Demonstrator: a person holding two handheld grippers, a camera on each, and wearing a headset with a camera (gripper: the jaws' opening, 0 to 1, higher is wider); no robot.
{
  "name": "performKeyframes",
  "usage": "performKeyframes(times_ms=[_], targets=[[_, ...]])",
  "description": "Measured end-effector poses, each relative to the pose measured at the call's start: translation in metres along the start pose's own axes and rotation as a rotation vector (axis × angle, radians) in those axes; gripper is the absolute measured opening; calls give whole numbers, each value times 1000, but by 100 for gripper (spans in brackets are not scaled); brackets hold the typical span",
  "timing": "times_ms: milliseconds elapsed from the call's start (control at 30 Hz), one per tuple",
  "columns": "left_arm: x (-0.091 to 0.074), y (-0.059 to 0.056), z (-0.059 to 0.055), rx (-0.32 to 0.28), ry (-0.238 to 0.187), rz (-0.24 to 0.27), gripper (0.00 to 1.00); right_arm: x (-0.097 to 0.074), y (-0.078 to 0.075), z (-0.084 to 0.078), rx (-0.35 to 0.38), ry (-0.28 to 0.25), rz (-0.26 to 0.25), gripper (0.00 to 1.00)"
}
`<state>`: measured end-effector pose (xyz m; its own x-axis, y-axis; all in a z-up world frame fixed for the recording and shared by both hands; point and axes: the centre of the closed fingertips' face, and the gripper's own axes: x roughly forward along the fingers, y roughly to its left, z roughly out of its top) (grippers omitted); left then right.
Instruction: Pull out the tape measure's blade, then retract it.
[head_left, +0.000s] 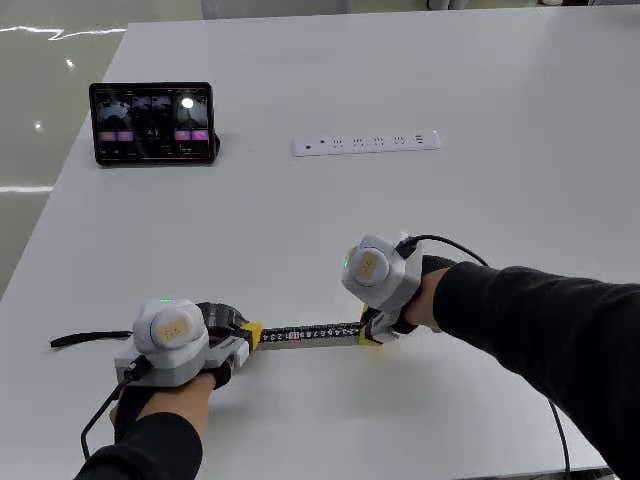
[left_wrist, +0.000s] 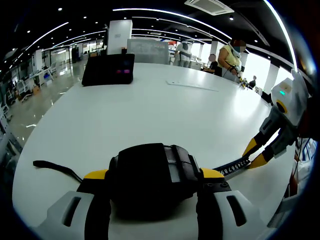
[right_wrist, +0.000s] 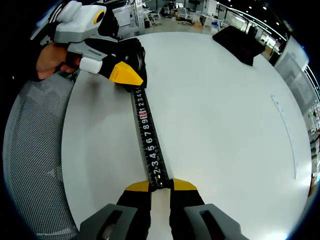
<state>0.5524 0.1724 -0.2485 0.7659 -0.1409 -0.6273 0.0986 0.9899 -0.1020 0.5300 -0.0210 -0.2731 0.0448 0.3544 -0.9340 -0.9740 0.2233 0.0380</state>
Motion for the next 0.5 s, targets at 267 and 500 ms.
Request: performKeyframes(times_ms=[267,500], targets=[[0,0,0,-1,2,0,66,1,0,3,6,-3,2,10],[0,0,0,1,0,0,66,2,1,6,6,-7,4,10]])
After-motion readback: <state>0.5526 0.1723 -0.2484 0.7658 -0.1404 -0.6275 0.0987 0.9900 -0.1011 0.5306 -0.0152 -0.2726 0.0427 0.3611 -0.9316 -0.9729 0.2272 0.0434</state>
